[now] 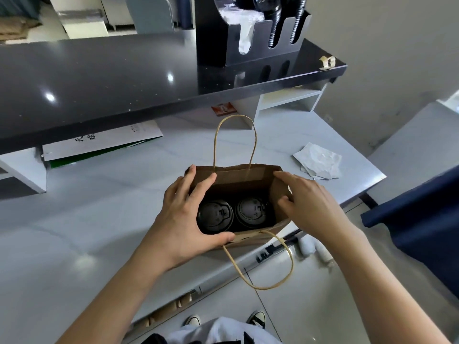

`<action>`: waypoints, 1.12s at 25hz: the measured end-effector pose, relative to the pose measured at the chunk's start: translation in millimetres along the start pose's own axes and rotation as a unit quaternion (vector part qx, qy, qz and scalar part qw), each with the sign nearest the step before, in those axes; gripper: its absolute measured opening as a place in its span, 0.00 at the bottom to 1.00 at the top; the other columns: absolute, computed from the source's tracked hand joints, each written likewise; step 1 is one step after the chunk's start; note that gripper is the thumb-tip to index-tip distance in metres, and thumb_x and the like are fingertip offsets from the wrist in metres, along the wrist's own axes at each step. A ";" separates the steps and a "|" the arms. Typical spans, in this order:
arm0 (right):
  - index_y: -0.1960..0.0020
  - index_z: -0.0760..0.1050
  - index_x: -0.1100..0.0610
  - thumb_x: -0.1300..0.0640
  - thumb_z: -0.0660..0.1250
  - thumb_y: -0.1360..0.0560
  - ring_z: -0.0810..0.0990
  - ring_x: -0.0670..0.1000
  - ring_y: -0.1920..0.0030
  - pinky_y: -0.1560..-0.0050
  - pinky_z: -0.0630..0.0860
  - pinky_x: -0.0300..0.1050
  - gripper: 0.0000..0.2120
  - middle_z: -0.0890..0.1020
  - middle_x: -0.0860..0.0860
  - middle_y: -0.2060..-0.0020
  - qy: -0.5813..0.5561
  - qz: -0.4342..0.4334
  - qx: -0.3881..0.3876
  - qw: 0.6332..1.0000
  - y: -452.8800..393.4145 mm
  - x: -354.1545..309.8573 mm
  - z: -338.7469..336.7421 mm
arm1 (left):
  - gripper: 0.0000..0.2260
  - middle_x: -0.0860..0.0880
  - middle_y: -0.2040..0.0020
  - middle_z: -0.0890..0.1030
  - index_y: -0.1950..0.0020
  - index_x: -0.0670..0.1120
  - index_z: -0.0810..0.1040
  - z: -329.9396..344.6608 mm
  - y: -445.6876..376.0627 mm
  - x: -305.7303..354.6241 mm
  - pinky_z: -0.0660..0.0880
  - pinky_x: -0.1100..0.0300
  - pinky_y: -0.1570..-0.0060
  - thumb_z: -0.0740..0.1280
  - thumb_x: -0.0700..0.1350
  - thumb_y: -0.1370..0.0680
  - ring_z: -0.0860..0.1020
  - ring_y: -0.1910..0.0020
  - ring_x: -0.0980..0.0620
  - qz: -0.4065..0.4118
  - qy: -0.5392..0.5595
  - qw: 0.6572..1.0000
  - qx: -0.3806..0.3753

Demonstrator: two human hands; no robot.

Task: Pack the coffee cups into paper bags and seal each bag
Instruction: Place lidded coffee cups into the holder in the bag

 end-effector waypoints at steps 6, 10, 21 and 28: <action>0.22 0.67 0.46 0.57 0.61 0.24 0.80 0.54 0.47 0.56 0.69 0.47 0.30 0.82 0.50 0.42 -0.007 -0.020 0.003 1.000 -14.8 76.5 -19.1 | 0.53 0.65 0.19 0.39 0.22 0.72 0.47 43.7 -28.2 56.2 0.60 0.45 0.24 0.70 0.76 0.42 0.43 0.19 0.57 -0.011 0.000 1.000 0.002; 0.23 0.68 0.46 0.57 0.61 0.24 0.80 0.56 0.46 0.55 0.70 0.47 0.29 0.82 0.50 0.39 -0.011 -0.036 0.010 0.999 -25.1 114.8 -27.7 | 0.52 0.64 0.19 0.40 0.22 0.72 0.49 66.3 -40.2 84.3 0.60 0.46 0.24 0.71 0.74 0.41 0.43 0.19 0.57 -0.019 0.001 1.000 0.013; 0.23 0.68 0.46 0.57 0.61 0.23 0.80 0.55 0.45 0.54 0.68 0.46 0.29 0.83 0.49 0.41 -0.016 -0.038 0.012 0.999 -61.6 175.7 -43.4 | 0.52 0.65 0.19 0.40 0.22 0.71 0.50 99.6 -88.6 122.1 0.56 0.50 0.24 0.74 0.71 0.40 0.43 0.20 0.59 -0.022 0.009 1.000 0.014; 0.23 0.67 0.47 0.56 0.62 0.22 0.79 0.55 0.43 0.52 0.69 0.47 0.28 0.82 0.49 0.39 -0.005 -0.044 0.004 0.999 -109.9 176.9 -51.9 | 0.52 0.65 0.19 0.40 0.22 0.71 0.50 92.8 -134.5 117.0 0.58 0.48 0.24 0.74 0.72 0.40 0.43 0.20 0.59 -0.028 0.021 0.999 0.017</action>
Point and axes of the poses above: each hand's wrist, its own y-axis away from the middle knuckle, its own z-axis out of the palm, x = y × z, the point moved 1 cm from there along -y, towards the middle knuckle
